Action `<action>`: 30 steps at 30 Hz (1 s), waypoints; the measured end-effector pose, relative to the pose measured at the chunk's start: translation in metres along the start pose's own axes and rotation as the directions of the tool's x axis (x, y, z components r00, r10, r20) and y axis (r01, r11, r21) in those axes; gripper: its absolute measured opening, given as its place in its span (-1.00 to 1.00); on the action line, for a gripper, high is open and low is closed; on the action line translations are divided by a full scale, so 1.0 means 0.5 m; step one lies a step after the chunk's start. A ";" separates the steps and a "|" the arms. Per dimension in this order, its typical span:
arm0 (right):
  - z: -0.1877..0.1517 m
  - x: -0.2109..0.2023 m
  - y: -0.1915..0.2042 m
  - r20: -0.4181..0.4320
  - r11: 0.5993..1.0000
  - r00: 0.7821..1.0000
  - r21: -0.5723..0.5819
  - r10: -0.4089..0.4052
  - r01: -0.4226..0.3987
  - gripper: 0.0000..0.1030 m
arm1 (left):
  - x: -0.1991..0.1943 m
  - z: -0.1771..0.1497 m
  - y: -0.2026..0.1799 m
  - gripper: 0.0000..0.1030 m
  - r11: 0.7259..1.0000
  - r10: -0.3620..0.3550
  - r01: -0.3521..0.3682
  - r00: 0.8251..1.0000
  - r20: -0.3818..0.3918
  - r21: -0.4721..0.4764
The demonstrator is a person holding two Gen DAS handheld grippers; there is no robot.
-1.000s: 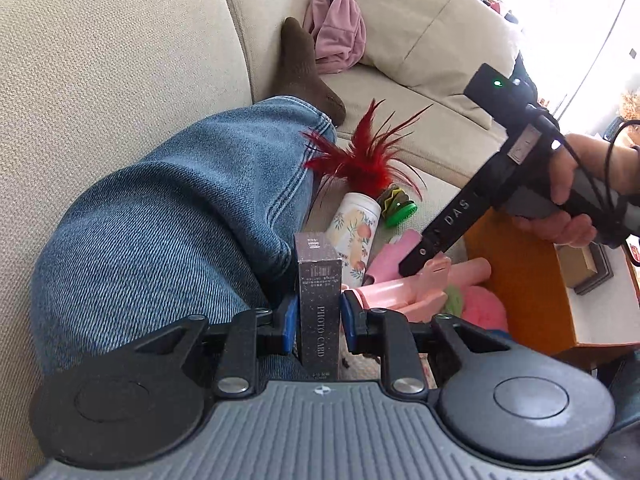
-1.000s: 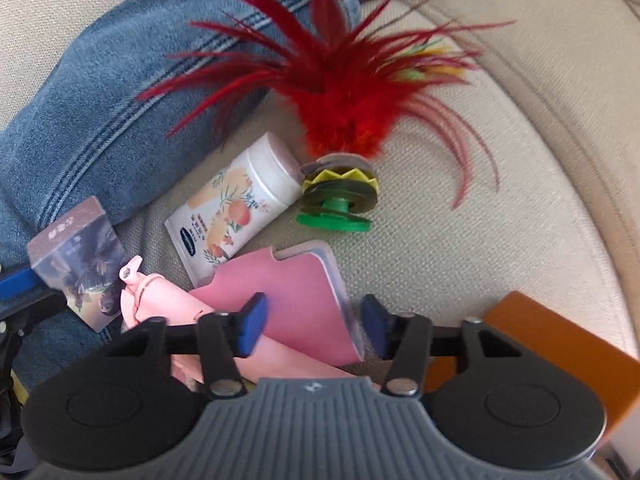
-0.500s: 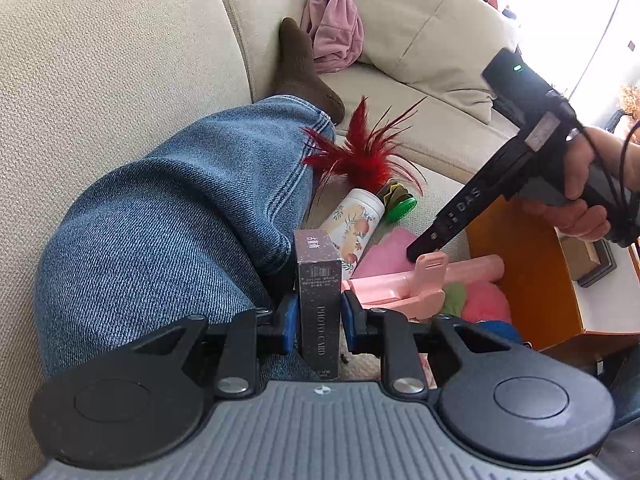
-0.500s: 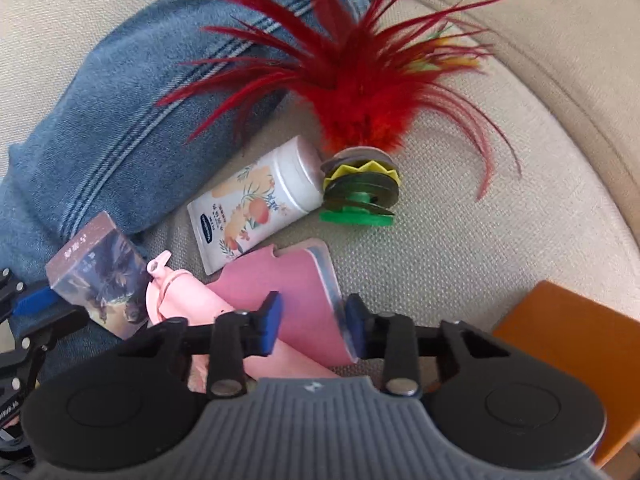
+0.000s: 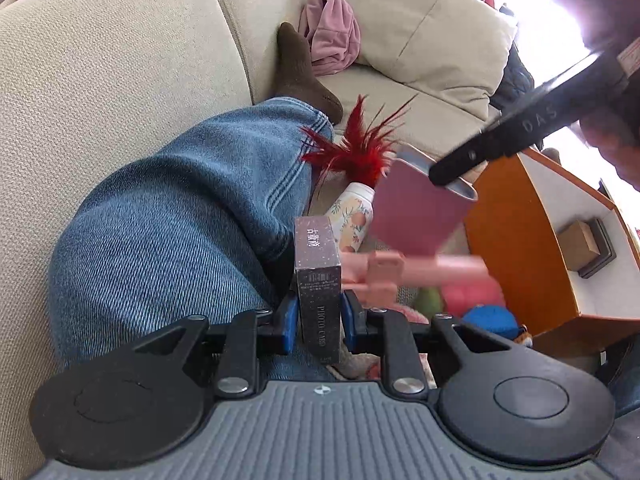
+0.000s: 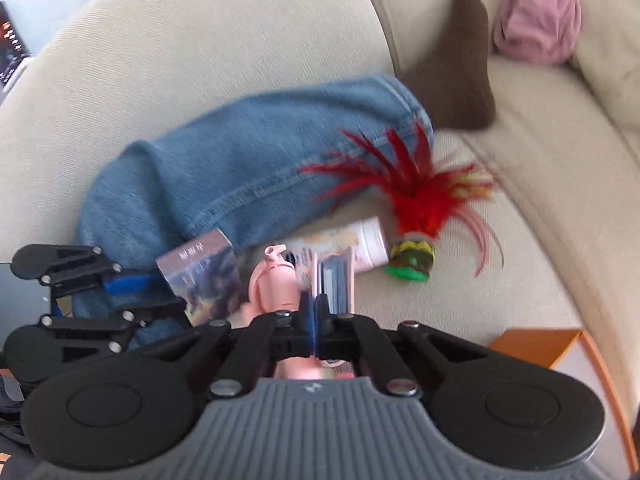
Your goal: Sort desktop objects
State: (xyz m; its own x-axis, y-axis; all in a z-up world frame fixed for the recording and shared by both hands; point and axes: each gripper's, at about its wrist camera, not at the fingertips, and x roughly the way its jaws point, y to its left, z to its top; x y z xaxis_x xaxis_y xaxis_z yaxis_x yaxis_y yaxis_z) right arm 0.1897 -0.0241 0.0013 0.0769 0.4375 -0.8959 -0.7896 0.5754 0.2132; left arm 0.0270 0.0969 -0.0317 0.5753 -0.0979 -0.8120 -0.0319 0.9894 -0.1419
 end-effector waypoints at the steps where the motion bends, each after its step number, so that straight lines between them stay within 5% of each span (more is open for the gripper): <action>1: 0.001 -0.005 0.017 0.007 1.000 1.000 -0.027 -0.001 0.001 -1.00 | -0.001 -0.004 -0.005 -0.50 1.000 0.005 -0.005 1.000 -0.008 0.009; 9: -0.010 0.048 0.050 -0.036 0.994 0.998 -0.098 -0.051 0.047 -0.99 | 0.011 -0.018 -0.024 -0.50 0.998 0.046 -0.046 0.999 -0.005 0.039; 12: -0.023 0.035 0.049 0.000 0.984 0.994 -0.142 -0.107 0.106 -0.74 | 0.018 -0.019 -0.028 -0.50 0.997 0.052 -0.051 0.998 -0.019 0.063; 14: -0.037 0.034 0.054 0.009 0.968 0.987 -0.194 -0.158 0.157 -0.27 | 0.017 -0.023 -0.036 -0.49 0.995 0.056 -0.053 0.998 -0.033 0.085; 18: -0.071 0.069 0.058 -0.045 0.943 0.978 -0.275 -0.206 0.186 -0.19 | 0.011 -0.025 -0.037 -0.49 0.995 0.055 -0.052 0.998 -0.036 0.080; 20: -0.080 0.072 0.049 -0.021 0.962 0.985 -0.220 -0.169 0.160 -0.21 | 0.011 -0.026 -0.038 -0.49 0.995 0.055 -0.052 0.998 -0.037 0.083; 23: -0.078 0.061 0.049 0.020 0.994 1.000 -0.113 0.001 0.001 -0.74 | 0.009 -0.024 -0.040 -0.49 0.994 0.057 -0.053 0.997 -0.042 0.091; 30: -0.061 0.093 0.103 0.090 0.980 0.994 -0.193 0.058 -0.040 -0.89 | 0.012 -0.012 -0.036 -0.48 0.993 0.027 -0.019 0.997 -0.068 0.115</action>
State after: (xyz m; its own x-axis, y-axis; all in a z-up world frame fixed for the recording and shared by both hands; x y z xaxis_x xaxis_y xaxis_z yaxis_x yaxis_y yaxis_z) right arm 0.1340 0.0046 -0.0412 0.0852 0.5307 -0.8433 -0.8946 0.4134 0.1697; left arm 0.0261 0.0780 -0.0375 0.5172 -0.0786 -0.8523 0.0519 0.9968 -0.0604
